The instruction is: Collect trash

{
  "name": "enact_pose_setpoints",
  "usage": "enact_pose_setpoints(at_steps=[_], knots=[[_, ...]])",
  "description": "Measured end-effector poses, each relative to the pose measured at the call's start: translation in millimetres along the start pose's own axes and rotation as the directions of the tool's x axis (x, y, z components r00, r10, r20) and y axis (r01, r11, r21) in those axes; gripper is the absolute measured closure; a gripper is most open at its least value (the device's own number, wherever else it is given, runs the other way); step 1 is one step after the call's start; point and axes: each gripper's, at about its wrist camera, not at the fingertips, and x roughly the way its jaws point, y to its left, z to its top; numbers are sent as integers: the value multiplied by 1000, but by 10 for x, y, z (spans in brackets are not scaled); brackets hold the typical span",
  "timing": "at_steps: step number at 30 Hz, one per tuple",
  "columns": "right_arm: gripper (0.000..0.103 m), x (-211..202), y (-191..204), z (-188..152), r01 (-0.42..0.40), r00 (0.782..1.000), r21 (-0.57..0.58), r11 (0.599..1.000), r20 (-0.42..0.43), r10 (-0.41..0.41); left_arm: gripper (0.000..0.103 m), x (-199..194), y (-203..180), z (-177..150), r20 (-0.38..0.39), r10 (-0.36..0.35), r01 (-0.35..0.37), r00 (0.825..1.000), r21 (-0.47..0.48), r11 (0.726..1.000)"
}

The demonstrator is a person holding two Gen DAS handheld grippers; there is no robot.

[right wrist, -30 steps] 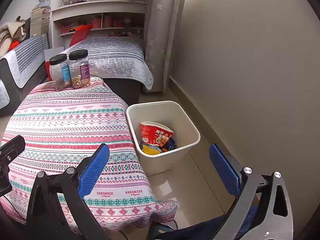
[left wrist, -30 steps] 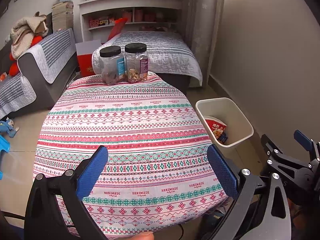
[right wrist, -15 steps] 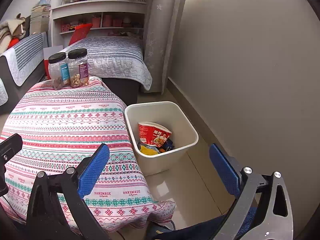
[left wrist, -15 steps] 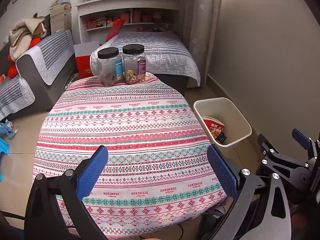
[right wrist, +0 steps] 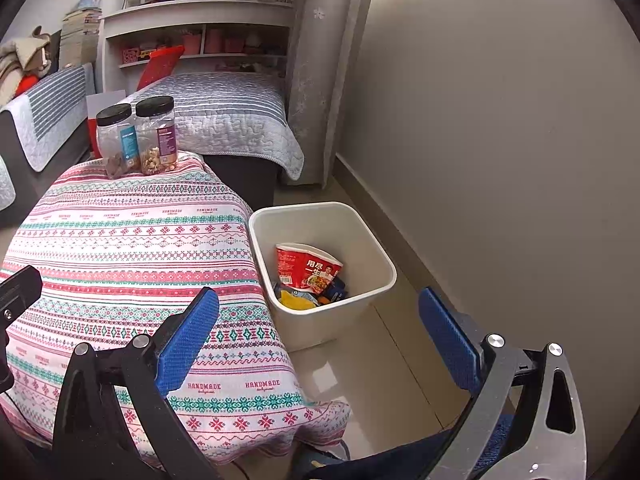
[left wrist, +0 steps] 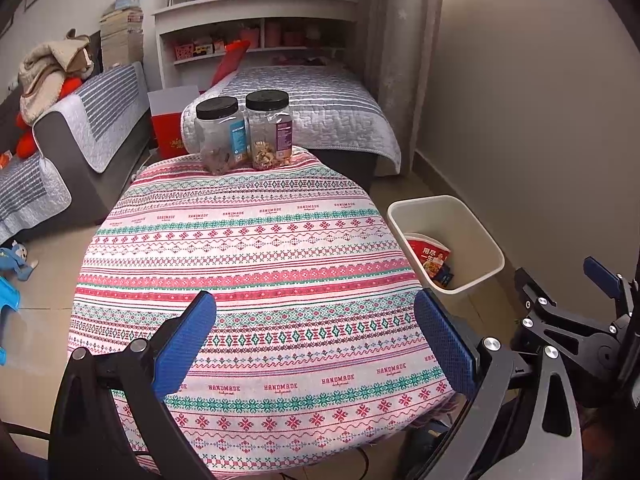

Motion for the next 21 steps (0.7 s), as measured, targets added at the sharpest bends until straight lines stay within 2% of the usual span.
enact_pose_setpoints(at_steps=[21], knots=[[7,9,11,-16,5,1000,-6,1000,-2,-5,7,15,17,6,-9,22,-22,1000,4,1000]])
